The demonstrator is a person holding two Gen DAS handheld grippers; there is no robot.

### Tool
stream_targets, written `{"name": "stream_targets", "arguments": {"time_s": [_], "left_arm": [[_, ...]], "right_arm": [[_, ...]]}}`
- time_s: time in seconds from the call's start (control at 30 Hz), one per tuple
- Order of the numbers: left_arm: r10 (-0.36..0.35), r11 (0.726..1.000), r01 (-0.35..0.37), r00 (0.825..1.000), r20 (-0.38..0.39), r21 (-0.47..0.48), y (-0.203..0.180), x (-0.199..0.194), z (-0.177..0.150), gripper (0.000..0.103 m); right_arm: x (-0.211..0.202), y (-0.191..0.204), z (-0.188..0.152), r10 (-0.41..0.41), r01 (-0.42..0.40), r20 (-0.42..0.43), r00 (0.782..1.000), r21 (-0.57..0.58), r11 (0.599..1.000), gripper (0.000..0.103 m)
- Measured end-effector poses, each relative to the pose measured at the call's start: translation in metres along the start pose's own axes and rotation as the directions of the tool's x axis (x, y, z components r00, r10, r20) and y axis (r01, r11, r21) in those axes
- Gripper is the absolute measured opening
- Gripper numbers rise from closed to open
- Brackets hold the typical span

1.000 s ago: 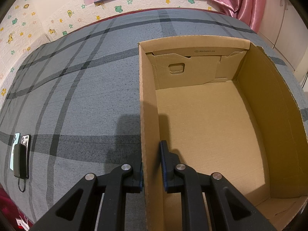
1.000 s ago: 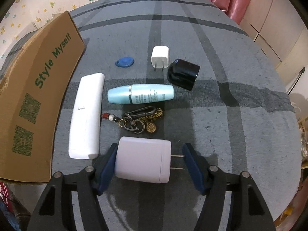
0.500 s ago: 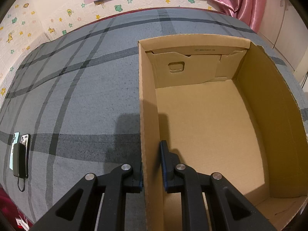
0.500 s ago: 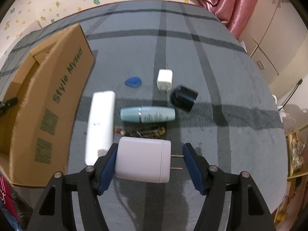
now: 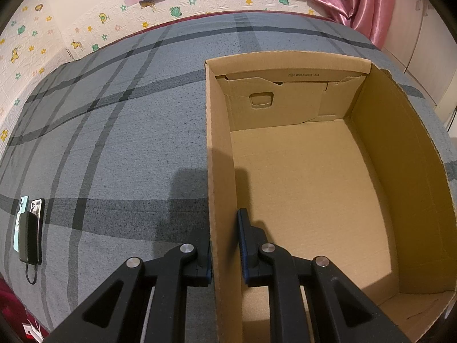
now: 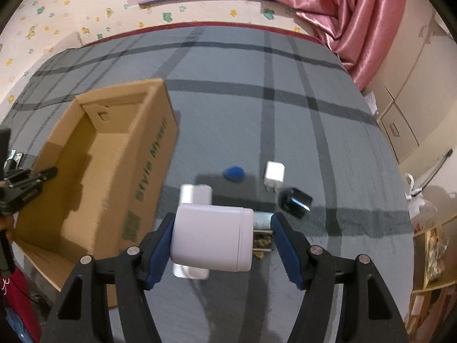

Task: Organize rigid objects
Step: 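Close the right gripper on the white charger cube and lift it, then carry the charger into the box and open the right gripper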

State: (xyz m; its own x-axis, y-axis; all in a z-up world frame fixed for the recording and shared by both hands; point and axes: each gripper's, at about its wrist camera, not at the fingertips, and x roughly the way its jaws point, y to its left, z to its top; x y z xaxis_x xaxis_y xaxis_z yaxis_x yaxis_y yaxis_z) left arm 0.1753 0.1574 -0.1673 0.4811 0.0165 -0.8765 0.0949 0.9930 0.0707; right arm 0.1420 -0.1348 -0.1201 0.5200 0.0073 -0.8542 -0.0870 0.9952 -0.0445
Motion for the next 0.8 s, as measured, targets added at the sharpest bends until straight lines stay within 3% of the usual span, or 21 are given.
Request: {"name": "stream_targets", "arguments": {"time_s": [0.47,0.8], "left_arm": [[0.001,1.000,-0.001,1.000,-0.002,0.001,0.000,0.000,0.001,0.015],[-0.001,1.000,0.001,1.000,-0.005,0.000,0.000,0.000,0.002,0.015]], "right_arm": [[-0.011,0.061,0.045,0.094,-0.089,0.059,0.994,-0.087,0.992,0.071],[0.012,0.112,0.070,0.162,-0.158,0.022,0.987,-0.141,0.977,0.071]]}}
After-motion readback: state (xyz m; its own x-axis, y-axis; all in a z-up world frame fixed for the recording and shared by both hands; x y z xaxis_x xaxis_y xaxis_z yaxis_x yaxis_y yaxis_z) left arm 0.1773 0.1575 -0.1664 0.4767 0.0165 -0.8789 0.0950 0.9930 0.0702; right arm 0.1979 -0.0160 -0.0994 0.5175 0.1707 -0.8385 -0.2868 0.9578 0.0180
